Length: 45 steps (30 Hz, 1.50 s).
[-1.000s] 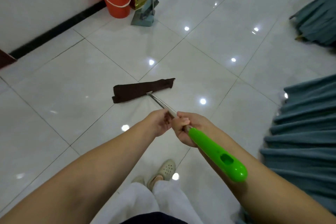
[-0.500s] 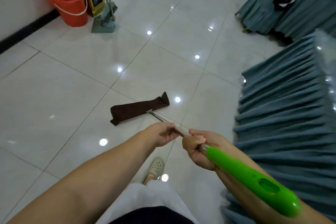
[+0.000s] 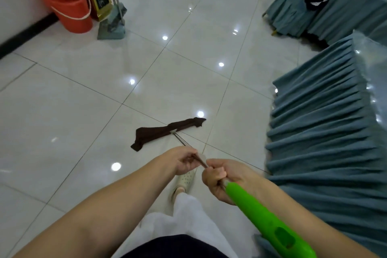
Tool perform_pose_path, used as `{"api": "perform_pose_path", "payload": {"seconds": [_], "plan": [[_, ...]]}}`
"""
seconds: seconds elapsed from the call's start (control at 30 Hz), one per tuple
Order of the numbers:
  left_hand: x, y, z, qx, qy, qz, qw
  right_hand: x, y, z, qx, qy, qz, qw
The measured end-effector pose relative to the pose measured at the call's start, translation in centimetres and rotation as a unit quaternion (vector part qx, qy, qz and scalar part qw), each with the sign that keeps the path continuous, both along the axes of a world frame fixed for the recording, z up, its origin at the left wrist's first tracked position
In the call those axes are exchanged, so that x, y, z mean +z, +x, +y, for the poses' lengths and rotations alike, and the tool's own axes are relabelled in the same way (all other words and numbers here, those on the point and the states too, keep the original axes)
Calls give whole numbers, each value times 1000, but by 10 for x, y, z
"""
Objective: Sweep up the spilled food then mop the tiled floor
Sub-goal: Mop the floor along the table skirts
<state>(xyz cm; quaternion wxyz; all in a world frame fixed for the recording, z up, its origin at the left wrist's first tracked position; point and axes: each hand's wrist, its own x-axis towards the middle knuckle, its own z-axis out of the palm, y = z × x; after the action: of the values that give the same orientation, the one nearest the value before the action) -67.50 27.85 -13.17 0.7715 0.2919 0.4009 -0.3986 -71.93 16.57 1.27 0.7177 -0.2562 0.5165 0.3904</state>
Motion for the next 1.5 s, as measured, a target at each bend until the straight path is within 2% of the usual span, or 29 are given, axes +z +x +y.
{"api": "perform_pose_path", "payload": {"seconds": [0.2,0.37,0.7,0.9,1.33,1.5], "plan": [[-7,49,16,19,19,-5,1000,-11,57,3,77,16,-7,997],[-7,119,28,53,48,3,997,-25,135,5,132,34,-4,991],[-19,254,58,174,104,22,979,-50,298,33,261,57,-4,964],[-30,302,92,242,126,21,962,-60,358,73,321,32,-13,947],[-35,413,203,250,120,14,961,-64,485,181,385,34,-28,922],[-29,462,248,283,119,23,951,-57,541,226,402,44,-22,914]]}}
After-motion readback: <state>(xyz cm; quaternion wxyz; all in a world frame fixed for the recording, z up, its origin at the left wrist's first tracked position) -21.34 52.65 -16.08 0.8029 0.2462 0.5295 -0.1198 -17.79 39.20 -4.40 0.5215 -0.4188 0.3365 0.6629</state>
